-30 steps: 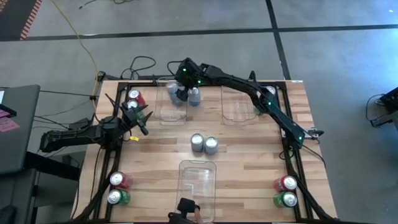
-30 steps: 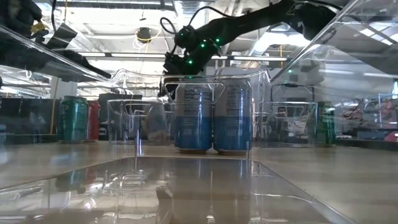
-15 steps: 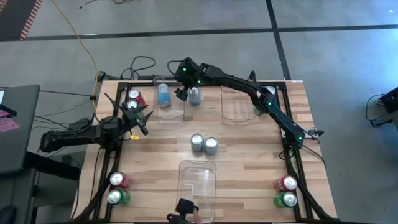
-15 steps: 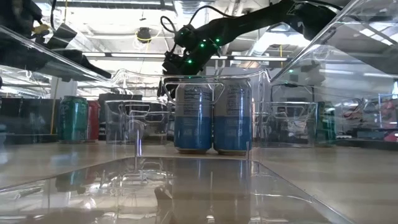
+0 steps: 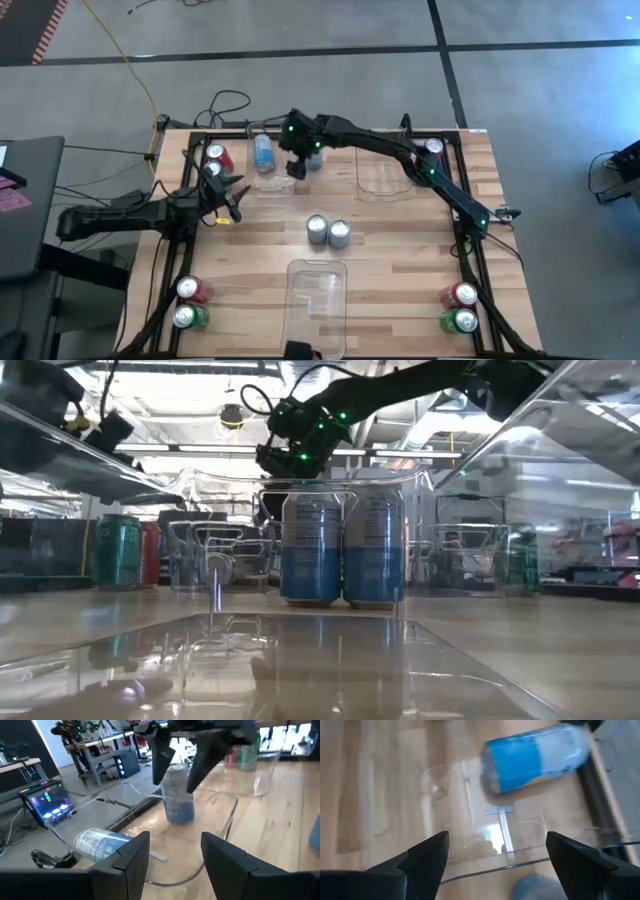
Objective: Sort soda cans
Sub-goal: Put the top right blue-white soda can into the top left transparent bin
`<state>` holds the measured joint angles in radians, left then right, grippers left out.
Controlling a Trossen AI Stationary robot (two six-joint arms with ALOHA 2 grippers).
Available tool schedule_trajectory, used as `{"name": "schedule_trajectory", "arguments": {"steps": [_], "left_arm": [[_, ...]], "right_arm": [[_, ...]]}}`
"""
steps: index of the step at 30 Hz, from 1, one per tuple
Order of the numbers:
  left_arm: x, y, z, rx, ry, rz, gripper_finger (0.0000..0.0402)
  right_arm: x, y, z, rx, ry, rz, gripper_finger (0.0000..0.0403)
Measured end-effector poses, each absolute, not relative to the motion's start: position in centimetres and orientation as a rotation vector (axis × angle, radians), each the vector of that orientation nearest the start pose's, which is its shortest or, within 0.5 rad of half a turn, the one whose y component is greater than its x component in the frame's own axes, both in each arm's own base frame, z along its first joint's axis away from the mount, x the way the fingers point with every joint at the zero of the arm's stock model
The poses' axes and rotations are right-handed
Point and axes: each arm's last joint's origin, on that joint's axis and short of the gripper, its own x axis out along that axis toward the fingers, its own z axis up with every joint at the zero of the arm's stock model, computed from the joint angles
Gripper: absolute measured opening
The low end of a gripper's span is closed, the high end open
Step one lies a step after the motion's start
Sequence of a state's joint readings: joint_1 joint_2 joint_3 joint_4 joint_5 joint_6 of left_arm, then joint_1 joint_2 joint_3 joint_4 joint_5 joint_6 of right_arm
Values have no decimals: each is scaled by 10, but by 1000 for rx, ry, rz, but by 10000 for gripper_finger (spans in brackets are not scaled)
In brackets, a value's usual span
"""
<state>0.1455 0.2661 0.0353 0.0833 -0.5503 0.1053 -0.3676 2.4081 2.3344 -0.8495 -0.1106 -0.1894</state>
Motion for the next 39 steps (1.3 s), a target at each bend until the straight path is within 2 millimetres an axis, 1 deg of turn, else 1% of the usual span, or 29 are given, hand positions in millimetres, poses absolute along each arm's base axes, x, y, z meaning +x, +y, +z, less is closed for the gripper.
{"name": "schedule_trajectory", "arguments": {"steps": [5, 9, 15, 22, 25, 27, 28, 30, 31, 33, 35, 37, 39], "left_arm": [[108, 30, 159, 109, 206, 655, 176], [110, 30, 157, 93, 213, 614, 176], [111, 29, 157, 75, 206, 578, 176], [112, 26, 158, 16, 184, 468, 176], [113, 25, 159, -1, 169, 433, 176], [113, 25, 160, -2, 166, 430, 176], [113, 24, 161, -1, 167, 428, 176], [114, 24, 165, 2, 155, 425, 176], [114, 24, 168, 8, 147, 424, 176], [114, 24, 172, 12, 143, 426, 176], [114, 24, 172, 10, 154, 427, 176], [114, 24, 172, -5, 158, 429, 176], [113, 24, 171, -25, 165, 431, 176]], "right_arm": [[491, -169, 246, 35, 946, -119, 325], [490, -157, 243, 23, 1006, -84, 316], [490, -138, 241, 18, 1067, -46, 314], [485, -120, 239, 28, 1156, -5, 314], [484, -113, 246, 21, 1149, 3, 314], [485, -110, 255, 1, 1098, 6, 314], [486, -110, 262, -8, 1060, 2, 314], [487, -115, 281, -27, 949, -19, 314], [487, -119, 289, -33, 895, -34, 314], [490, -133, 298, -20, 795, -81, 314], [491, -149, 298, 20, 744, -125, 314], [495, -164, 288, 95, 708, -148, 314], [493, -176, 283, 195, 700, -165, 314]]}}
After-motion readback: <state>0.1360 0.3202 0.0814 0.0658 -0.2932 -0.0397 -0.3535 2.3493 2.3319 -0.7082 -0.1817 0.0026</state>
